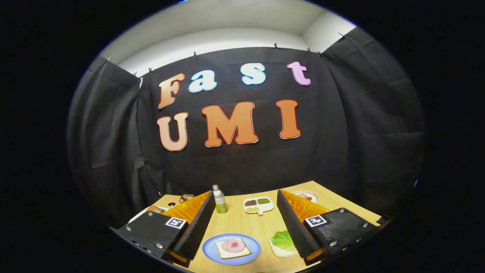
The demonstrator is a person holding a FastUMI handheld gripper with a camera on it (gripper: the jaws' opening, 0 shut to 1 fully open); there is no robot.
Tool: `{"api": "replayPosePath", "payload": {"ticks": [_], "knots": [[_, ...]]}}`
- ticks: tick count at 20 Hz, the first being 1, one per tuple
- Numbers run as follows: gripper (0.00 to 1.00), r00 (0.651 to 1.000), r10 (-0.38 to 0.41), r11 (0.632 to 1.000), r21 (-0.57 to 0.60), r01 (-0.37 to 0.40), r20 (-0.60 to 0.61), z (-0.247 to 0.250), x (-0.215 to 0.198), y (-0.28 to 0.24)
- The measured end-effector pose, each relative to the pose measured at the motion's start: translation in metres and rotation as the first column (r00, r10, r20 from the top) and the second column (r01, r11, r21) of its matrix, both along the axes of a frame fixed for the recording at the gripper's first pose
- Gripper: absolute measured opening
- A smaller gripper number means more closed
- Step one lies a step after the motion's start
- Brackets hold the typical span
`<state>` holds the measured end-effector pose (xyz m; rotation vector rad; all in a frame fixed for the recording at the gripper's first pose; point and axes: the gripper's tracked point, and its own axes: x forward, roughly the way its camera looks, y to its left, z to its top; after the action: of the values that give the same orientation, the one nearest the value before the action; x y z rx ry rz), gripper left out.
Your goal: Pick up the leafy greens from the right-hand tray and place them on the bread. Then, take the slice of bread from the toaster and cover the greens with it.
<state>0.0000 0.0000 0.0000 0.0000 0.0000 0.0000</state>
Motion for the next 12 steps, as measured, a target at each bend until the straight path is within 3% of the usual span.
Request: {"api": "replayPosePath", "payload": {"ticks": [12], "knots": [[0.98, 1.0, -0.015, 1.0, -0.009, 0.015, -0.018, 0.006, 0.006, -0.03]]}}
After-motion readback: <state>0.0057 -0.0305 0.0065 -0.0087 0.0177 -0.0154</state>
